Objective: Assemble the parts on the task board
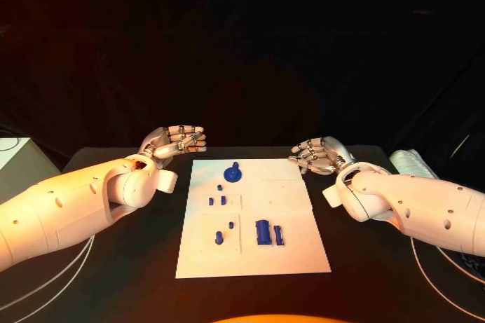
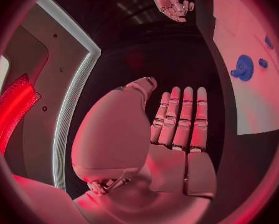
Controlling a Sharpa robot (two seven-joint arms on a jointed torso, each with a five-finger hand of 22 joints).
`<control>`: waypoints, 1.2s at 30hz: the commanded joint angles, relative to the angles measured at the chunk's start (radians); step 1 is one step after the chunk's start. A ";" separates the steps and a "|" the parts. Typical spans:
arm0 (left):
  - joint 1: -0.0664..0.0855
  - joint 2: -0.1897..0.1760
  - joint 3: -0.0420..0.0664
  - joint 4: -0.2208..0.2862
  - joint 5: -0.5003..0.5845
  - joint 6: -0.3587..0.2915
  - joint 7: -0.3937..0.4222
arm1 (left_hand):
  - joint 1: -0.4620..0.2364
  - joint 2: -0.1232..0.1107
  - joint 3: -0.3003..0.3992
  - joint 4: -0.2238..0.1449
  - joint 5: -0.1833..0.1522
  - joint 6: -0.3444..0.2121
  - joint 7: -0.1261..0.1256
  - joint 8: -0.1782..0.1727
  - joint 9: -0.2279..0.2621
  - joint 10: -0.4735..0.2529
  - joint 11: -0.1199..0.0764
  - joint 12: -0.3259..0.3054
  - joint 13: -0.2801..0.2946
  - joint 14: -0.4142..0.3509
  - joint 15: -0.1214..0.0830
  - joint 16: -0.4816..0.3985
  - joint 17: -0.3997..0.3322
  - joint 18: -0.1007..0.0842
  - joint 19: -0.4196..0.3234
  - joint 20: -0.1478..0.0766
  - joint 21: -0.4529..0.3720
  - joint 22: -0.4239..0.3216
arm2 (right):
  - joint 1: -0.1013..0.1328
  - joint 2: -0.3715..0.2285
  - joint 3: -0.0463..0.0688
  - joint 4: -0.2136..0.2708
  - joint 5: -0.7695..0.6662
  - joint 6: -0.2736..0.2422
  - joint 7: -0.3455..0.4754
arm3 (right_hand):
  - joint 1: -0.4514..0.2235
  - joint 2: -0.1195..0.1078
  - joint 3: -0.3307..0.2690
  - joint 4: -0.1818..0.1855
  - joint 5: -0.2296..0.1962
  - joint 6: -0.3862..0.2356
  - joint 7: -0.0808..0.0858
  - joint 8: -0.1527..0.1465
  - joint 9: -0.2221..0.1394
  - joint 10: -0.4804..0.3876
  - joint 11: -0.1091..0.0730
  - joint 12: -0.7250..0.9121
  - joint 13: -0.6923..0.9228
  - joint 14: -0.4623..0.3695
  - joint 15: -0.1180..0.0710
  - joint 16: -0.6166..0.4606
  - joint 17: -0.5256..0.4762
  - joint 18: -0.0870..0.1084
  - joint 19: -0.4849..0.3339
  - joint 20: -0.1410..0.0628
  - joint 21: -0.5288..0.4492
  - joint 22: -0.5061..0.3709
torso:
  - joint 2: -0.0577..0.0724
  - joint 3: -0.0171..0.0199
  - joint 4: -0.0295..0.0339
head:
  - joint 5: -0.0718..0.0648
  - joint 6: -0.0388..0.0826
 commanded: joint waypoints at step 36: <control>-0.080 -0.025 0.016 0.338 0.065 -0.593 0.129 | -1.479 0.221 -0.383 -0.280 -0.325 -0.790 -0.155 -0.272 -0.278 -1.020 -0.163 -0.134 -0.067 -0.816 -0.149 -0.383 -0.239 -0.170 -0.720 -0.281 -0.324 -0.265 | -0.104 0.011 0.149 0.214 0.570 -0.177 0.328 | -1.471 0.098 -0.044 -0.289 -0.180 -0.843 -0.182 -0.286 -0.430 -0.970 -0.110 -0.398 -0.797 -0.985 -0.053 -0.777 -0.704 -0.170 -1.023 -0.156 -0.277 -0.968 | -0.033 0.0322 -0.0029 | 0.016 0.145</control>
